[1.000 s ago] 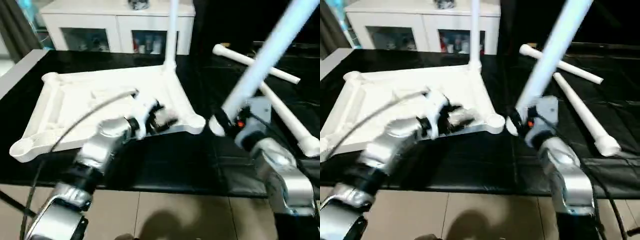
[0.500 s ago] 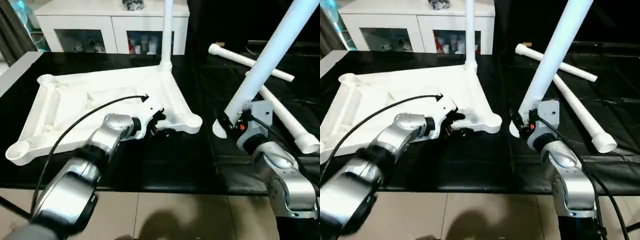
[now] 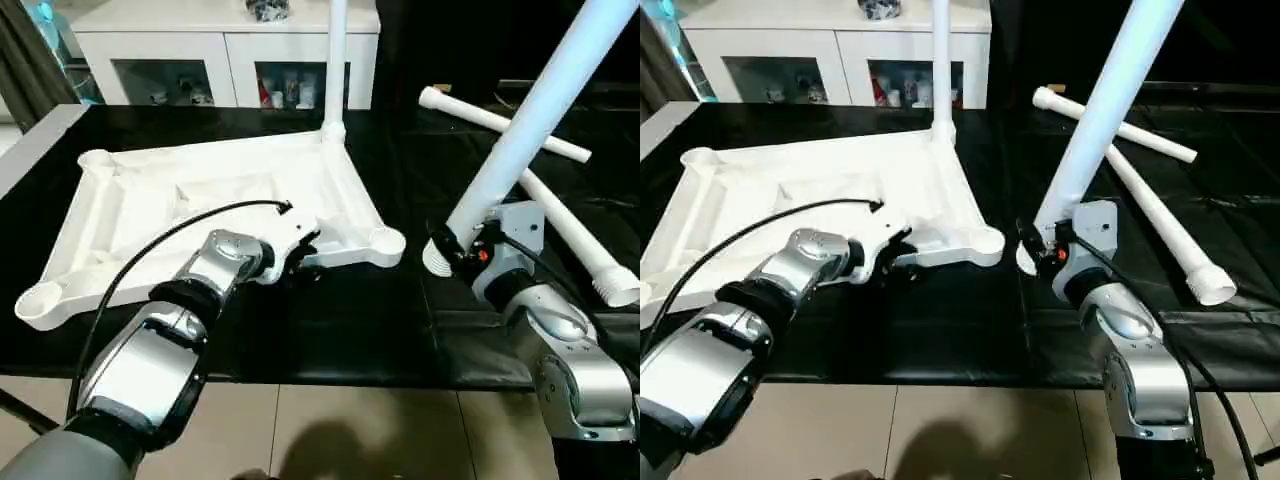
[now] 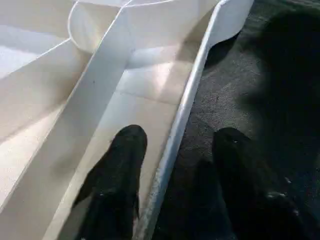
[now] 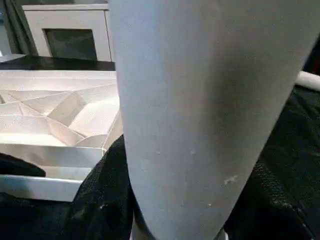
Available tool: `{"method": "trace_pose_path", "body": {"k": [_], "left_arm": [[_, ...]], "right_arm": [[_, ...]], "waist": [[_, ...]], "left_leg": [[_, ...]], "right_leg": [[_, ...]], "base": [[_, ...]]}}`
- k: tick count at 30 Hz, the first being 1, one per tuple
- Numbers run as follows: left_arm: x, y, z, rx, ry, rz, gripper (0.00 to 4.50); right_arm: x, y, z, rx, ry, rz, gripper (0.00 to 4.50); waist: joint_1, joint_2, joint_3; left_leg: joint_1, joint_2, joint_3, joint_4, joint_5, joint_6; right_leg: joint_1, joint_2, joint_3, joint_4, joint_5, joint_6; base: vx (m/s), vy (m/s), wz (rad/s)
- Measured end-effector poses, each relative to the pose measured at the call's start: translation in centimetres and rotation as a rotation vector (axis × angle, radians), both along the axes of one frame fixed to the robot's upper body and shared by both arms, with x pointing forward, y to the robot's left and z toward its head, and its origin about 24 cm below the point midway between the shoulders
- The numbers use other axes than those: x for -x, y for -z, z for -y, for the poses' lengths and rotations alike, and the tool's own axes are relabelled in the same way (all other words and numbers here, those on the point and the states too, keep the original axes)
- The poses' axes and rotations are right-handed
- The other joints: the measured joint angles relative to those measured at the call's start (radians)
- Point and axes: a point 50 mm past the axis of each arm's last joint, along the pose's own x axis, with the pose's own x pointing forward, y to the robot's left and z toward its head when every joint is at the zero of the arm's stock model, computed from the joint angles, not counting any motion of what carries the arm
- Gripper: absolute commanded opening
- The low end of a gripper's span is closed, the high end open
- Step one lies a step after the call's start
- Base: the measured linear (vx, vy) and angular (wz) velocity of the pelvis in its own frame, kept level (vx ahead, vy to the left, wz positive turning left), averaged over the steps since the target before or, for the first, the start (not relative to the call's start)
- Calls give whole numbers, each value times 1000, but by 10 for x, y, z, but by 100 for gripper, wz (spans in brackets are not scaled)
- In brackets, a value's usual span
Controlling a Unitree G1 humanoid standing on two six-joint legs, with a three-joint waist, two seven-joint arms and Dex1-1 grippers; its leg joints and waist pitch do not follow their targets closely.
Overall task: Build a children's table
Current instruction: Insert table leg to table base
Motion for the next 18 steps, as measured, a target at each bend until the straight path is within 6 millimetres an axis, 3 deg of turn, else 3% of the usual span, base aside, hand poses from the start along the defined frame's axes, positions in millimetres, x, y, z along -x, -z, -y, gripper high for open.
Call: {"method": "trace_pose_path", "body": {"k": [11,18], "left_arm": [[1,0,1,16,31,-38,127],[8,-3,-4,90,130,-179,72]], "right_arm": [[-1,-2,-2,5,-12,6,191],[-2,-3,-3,11,-47,12,191]], "waist": [[2,0,0],[29,3,1]], "left_leg": [[0,0,0,0,0,1],[1,0,1,-1,0,0]], "right_leg": [[0,0,0,-1,0,0],[0,-1,0,-1,0,0]], "base": [[0,0,0],[0,0,0]]}}
